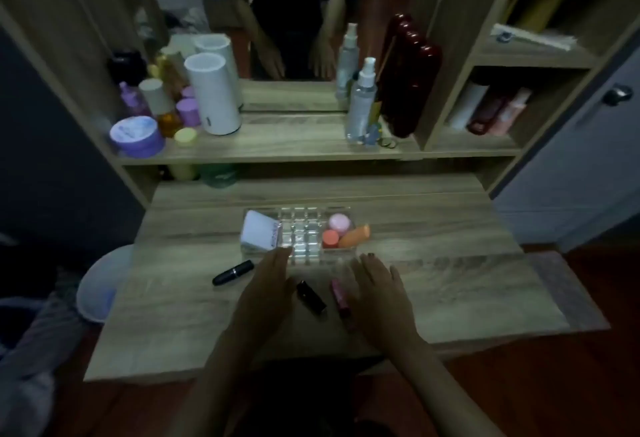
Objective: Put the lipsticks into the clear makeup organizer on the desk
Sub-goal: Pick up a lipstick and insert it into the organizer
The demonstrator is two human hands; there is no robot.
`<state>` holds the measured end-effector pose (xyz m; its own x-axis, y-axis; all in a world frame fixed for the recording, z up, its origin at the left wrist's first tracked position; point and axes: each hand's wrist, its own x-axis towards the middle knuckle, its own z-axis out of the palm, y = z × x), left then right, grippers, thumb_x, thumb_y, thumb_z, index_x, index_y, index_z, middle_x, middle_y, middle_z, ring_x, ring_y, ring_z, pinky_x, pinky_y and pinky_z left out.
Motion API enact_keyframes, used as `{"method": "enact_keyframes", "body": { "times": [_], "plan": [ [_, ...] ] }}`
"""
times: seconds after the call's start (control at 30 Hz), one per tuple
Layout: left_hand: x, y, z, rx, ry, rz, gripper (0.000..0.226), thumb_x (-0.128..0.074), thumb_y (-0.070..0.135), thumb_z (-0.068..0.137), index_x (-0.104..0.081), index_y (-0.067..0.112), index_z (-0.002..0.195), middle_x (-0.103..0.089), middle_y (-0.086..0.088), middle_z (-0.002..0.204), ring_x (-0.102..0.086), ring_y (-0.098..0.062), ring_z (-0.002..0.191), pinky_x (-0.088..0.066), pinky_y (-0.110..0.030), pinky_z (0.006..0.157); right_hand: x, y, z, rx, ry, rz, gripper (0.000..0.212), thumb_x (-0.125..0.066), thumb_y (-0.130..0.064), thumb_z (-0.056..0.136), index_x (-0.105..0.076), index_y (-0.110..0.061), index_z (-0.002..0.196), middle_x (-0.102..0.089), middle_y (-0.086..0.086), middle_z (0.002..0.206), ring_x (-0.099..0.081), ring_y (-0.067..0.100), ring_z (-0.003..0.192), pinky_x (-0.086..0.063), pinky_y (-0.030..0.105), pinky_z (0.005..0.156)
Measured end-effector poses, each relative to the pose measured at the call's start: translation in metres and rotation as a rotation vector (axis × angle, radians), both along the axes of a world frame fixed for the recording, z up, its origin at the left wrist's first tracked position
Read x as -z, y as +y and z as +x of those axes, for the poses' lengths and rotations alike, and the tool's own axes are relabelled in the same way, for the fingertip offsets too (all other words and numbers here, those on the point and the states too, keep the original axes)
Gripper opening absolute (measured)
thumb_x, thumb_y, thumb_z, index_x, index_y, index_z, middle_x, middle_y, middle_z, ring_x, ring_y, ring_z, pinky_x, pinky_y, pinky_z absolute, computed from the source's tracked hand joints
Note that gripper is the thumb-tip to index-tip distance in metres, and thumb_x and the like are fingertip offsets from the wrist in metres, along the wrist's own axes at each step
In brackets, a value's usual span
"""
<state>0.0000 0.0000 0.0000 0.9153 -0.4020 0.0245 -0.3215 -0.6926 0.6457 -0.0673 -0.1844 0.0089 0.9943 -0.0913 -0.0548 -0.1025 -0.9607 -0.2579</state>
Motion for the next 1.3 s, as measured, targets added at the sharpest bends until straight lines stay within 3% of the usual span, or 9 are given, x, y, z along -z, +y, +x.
{"method": "enact_keyframes", "body": {
  "times": [0.1, 0.2, 0.3, 0.57, 0.73, 0.83, 0.93, 1.13, 1.3],
  "plan": [
    [0.016, 0.000, -0.002, -0.061, 0.082, 0.043, 0.041, -0.043, 0.019, 0.094, -0.038, 0.010, 0.134, -0.040, -0.013, 0.143, -0.037, -0.023, 0.132, -0.034, -0.033, 0.106, 0.017, 0.008, 0.002, -0.073, 0.016, -0.115, 0.039, -0.026, -0.035, 0.095, -0.050, -0.024, 0.124, -0.058, -0.001, 0.121, -0.051, 0.020, 0.116, -0.035, 0.033, 0.096],
    [0.030, 0.003, -0.002, -0.034, 0.089, 0.081, 0.043, -0.047, 0.016, 0.091, -0.039, 0.012, 0.134, -0.039, -0.012, 0.144, -0.034, -0.023, 0.134, -0.035, -0.033, 0.106, 0.024, 0.014, 0.002, -0.008, 0.020, -0.046, 0.019, -0.059, -0.022, 0.085, -0.068, -0.017, 0.101, -0.070, 0.004, 0.086, -0.065, 0.029, 0.080, -0.049, 0.035, 0.070],
    [0.037, 0.010, 0.003, -0.037, 0.031, 0.109, 0.039, -0.048, 0.015, 0.092, -0.044, 0.009, 0.130, -0.047, -0.015, 0.138, -0.043, -0.027, 0.127, -0.041, -0.034, 0.101, 0.025, 0.018, 0.005, 0.035, 0.033, -0.088, 0.020, -0.075, -0.016, 0.071, -0.071, -0.015, 0.090, -0.070, 0.005, 0.072, -0.066, 0.030, 0.064, -0.050, 0.035, 0.057],
    [0.043, 0.013, 0.016, -0.016, 0.147, 0.075, 0.036, -0.048, 0.020, 0.090, -0.047, 0.014, 0.125, -0.052, -0.009, 0.129, -0.049, -0.020, 0.115, -0.041, -0.030, 0.095, 0.028, 0.027, 0.011, 0.063, 0.092, 0.037, 0.031, -0.060, -0.017, 0.080, -0.060, -0.018, 0.111, -0.067, 0.004, 0.106, -0.064, 0.028, 0.095, -0.043, 0.036, 0.078],
    [0.024, 0.017, 0.024, -0.088, 0.209, -0.094, 0.028, -0.053, 0.020, 0.089, -0.053, 0.012, 0.115, -0.056, -0.010, 0.117, -0.056, -0.021, 0.101, -0.048, -0.034, 0.086, -0.001, 0.028, 0.024, 0.182, -0.083, 0.304, 0.016, -0.070, -0.014, 0.080, -0.061, -0.011, 0.092, -0.063, 0.009, 0.084, -0.061, 0.028, 0.068, -0.046, 0.033, 0.057],
    [0.001, 0.011, 0.043, -0.172, 0.160, -0.258, 0.013, -0.054, 0.009, 0.088, -0.057, 0.005, 0.100, -0.061, -0.013, 0.101, -0.061, -0.020, 0.085, -0.051, -0.024, 0.073, -0.023, 0.028, 0.055, 0.160, -0.250, 0.338, 0.013, -0.072, -0.004, 0.074, -0.064, -0.010, 0.082, -0.065, 0.008, 0.076, -0.059, 0.023, 0.064, -0.044, 0.029, 0.058],
    [-0.021, 0.004, 0.071, -0.276, 0.053, -0.386, 0.016, -0.060, 0.002, 0.082, -0.058, 0.002, 0.098, -0.056, -0.005, 0.098, -0.054, 0.001, 0.074, -0.046, -0.001, 0.065, -0.035, 0.027, 0.094, 0.123, -0.311, 0.359, 0.013, -0.070, -0.001, 0.077, -0.068, -0.010, 0.086, -0.068, 0.008, 0.084, -0.061, 0.017, 0.073, -0.048, 0.026, 0.066],
    [-0.036, -0.003, 0.116, -0.291, -0.128, -0.387, 0.025, -0.063, -0.002, 0.078, -0.059, -0.002, 0.103, -0.060, -0.013, 0.101, -0.052, -0.008, 0.086, -0.035, 0.008, 0.075, -0.032, 0.034, 0.149, 0.047, -0.277, 0.331, 0.018, -0.061, 0.002, 0.082, -0.067, -0.007, 0.097, -0.068, 0.011, 0.095, -0.059, 0.015, 0.084, -0.047, 0.024, 0.075],
    [-0.025, -0.007, 0.129, -0.243, -0.096, -0.357, 0.026, -0.058, -0.006, 0.079, -0.059, 0.002, 0.104, -0.060, -0.016, 0.104, -0.052, -0.010, 0.090, -0.039, 0.000, 0.078, -0.024, 0.041, 0.164, -0.003, -0.242, 0.335, 0.026, -0.059, 0.004, 0.079, -0.061, -0.006, 0.103, -0.066, 0.015, 0.100, -0.062, 0.028, 0.090, -0.052, 0.040, 0.077]
  ]
}}
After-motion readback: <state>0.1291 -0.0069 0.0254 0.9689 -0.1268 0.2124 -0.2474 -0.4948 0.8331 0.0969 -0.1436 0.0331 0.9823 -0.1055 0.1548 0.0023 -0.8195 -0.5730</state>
